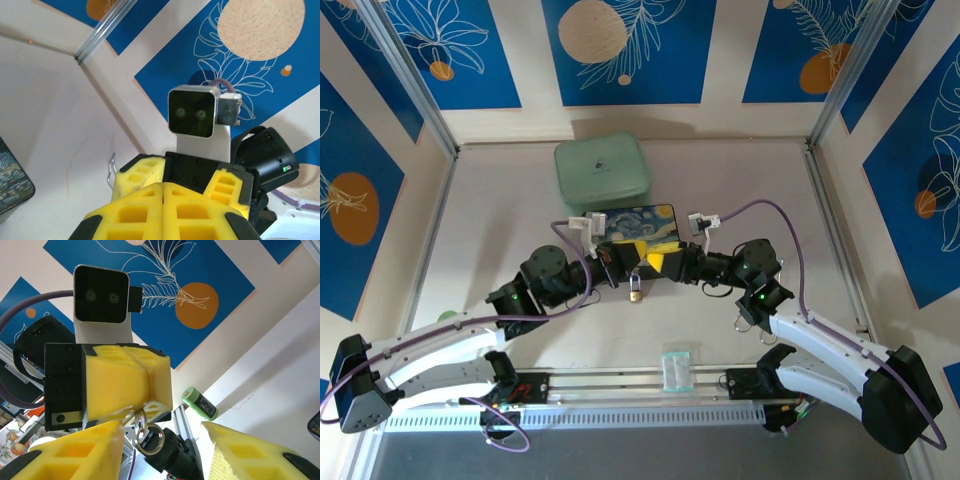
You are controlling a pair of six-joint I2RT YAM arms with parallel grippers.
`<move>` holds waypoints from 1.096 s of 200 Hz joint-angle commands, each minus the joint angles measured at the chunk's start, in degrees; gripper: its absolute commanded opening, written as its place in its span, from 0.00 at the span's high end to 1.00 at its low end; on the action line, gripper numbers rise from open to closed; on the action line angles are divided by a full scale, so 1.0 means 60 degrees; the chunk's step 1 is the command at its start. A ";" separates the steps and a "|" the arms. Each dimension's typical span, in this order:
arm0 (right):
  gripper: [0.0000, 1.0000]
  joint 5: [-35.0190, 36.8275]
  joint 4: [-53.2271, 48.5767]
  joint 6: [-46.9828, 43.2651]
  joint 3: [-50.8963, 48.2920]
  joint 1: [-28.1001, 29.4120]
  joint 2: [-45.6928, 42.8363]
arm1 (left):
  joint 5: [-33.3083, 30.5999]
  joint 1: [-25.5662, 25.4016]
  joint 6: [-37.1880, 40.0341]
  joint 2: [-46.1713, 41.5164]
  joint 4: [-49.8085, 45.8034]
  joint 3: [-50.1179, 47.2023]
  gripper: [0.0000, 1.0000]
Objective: Unlock a padlock with a key
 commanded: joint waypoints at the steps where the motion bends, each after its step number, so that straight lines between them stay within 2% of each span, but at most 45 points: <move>1: 0.56 -0.0204 0.0672 0.0092 -0.0153 0.0092 0.0016 | 0.0056 0.0061 -0.0035 -0.0015 0.0759 -0.0035 1.00; 76: 0.62 -0.0022 0.1704 0.0687 -0.0235 0.0151 0.0423 | 0.0359 0.0050 -0.0268 0.0302 0.1115 -0.0086 1.00; 87: 0.68 -0.0027 0.1713 0.0658 -0.0242 0.0147 0.0423 | 0.0268 0.0061 -0.0314 0.0256 0.1053 -0.0117 1.00; 100: 0.69 -0.0071 0.1652 0.0632 -0.0214 0.0172 0.0459 | 0.0135 0.0060 -0.0348 0.0173 0.1016 -0.0208 1.00; 106: 0.73 -0.0081 0.1635 0.0616 -0.0193 0.0180 0.0488 | 0.0088 0.0063 -0.0348 0.0144 0.0994 -0.0226 1.00; 142: 0.75 -0.0175 0.1641 0.0577 -0.0149 0.0235 0.0646 | 0.0170 0.0062 -0.0377 0.0248 0.0949 -0.0276 1.00; 157: 0.85 -0.0244 0.1607 0.0569 -0.0114 0.0241 0.0672 | 0.0189 0.0063 -0.0379 0.0256 0.0935 -0.0304 1.00; 189: 0.87 -0.0286 0.1401 0.0539 -0.0052 0.0297 0.0683 | 0.0136 0.0064 -0.0385 0.0245 0.0911 -0.0379 1.00; 194: 0.90 -0.0295 0.1375 0.0523 -0.0052 0.0297 0.0679 | 0.0144 0.0057 -0.0392 0.0254 0.0905 -0.0379 1.00; 199: 0.96 -0.0290 0.1329 0.0525 -0.0052 0.0297 0.0672 | 0.0158 0.0064 -0.0396 0.0263 0.0905 -0.0379 1.00; 219: 1.00 -0.0281 0.1046 0.0488 -0.0074 0.0294 0.0607 | 0.0053 0.0064 -0.0454 0.0220 0.0905 -0.0444 1.00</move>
